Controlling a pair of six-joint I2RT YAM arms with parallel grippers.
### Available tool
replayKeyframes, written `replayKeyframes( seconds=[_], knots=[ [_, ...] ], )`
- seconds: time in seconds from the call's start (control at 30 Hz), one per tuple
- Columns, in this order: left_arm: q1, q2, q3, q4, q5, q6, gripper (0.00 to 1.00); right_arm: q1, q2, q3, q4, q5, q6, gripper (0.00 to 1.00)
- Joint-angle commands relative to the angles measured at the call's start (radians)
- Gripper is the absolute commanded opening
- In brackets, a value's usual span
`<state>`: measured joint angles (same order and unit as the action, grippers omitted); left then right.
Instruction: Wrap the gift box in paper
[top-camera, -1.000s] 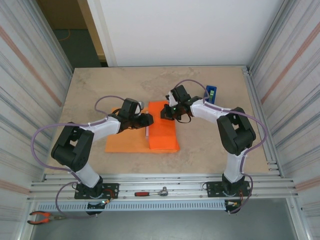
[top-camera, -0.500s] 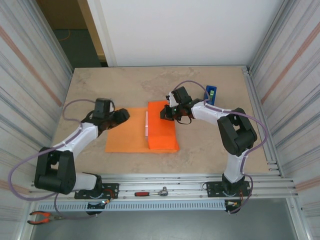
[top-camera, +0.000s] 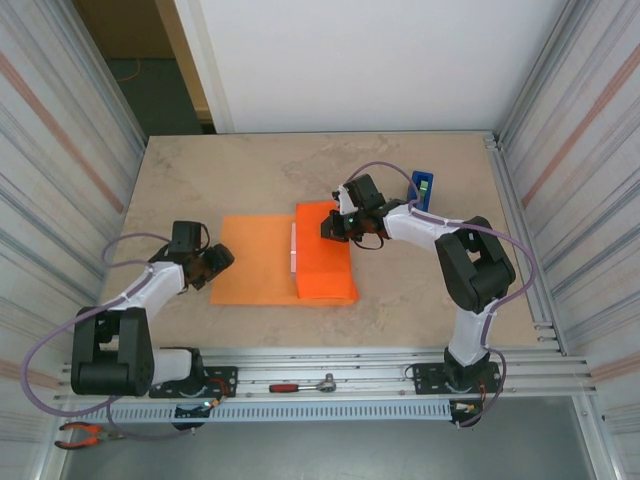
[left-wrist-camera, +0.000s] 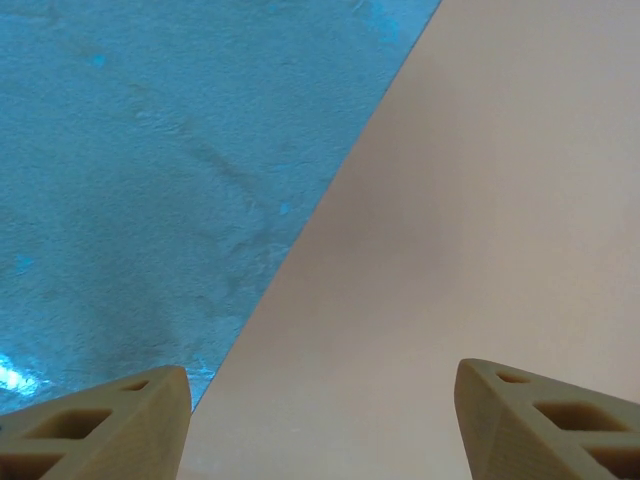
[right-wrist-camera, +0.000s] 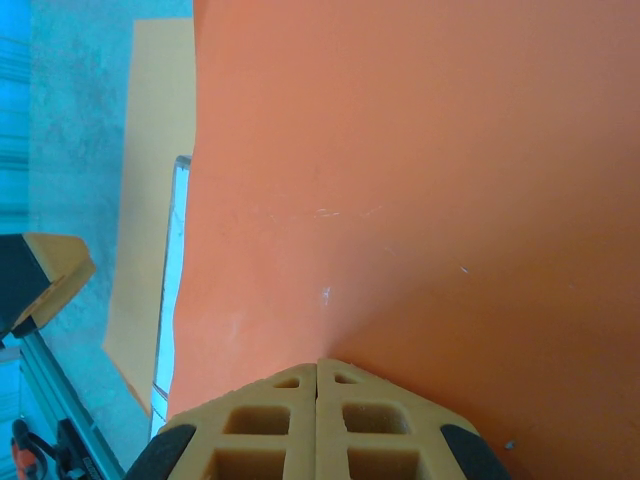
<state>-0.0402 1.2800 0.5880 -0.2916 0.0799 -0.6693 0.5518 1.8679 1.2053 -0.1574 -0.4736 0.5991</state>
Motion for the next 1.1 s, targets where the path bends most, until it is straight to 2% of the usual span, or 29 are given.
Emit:
replayKeyframes(
  seconds=[0.0, 0.2, 0.5, 0.9, 1.07],
  knots=[
    [0.008, 0.034, -0.029, 0.027, 0.000, -0.017, 0.71, -0.007, 0.031, -0.049, -0.071, 0.051, 0.016, 0.00],
    [-0.012, 0.137, -0.036, 0.124, 0.154, 0.013, 0.68, -0.008, 0.035, -0.051, -0.062, 0.044, 0.021, 0.00],
    [-0.193, 0.088, -0.039, 0.247, 0.100, -0.009, 0.70, -0.007, 0.038, -0.059, -0.052, 0.040, 0.028, 0.00],
    [-0.182, 0.242, 0.075, 0.437, 0.226, 0.186, 0.74, -0.004, 0.046, -0.051, -0.053, 0.041, 0.031, 0.00],
    [-0.151, 0.249, 0.085, 0.494, 0.269, 0.231, 0.74, -0.003, 0.046, -0.055, -0.054, 0.041, 0.031, 0.00]
  ],
)
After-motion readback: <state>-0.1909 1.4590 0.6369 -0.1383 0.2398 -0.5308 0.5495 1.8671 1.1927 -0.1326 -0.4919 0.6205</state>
